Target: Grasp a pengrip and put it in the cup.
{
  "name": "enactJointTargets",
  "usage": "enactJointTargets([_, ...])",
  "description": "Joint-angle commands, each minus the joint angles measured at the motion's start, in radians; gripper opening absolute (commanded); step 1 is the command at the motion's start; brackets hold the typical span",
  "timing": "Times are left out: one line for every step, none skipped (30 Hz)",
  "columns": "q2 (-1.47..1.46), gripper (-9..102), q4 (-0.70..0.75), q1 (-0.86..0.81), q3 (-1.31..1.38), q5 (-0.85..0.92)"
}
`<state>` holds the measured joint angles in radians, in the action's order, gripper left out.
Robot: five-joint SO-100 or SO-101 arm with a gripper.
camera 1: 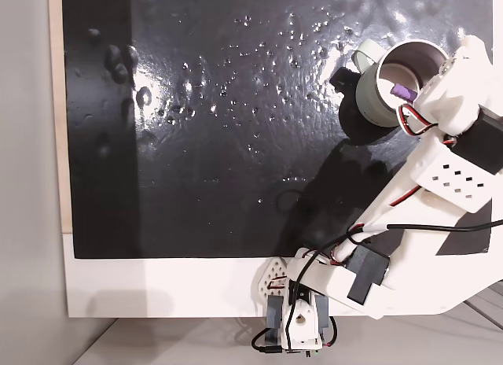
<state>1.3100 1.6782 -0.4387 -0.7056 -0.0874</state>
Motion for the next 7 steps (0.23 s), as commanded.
enactJointTargets([0.063, 29, 0.008, 0.023, -0.003, 0.002])
enactJointTargets([0.066, 29, 0.008, 0.025, -0.006, 0.002])
enactJointTargets([0.067, 29, 0.008, 0.028, -0.009, 0.002])
enactJointTargets([0.067, 29, 0.008, 0.031, -0.012, 0.002])
enactJointTargets([0.067, 29, 0.008, 0.032, -0.014, 0.002])
enactJointTargets([0.069, 29, 0.008, 0.034, -0.018, 0.002])
enactJointTargets([0.069, 29, 0.008, 0.035, -0.021, 0.002])
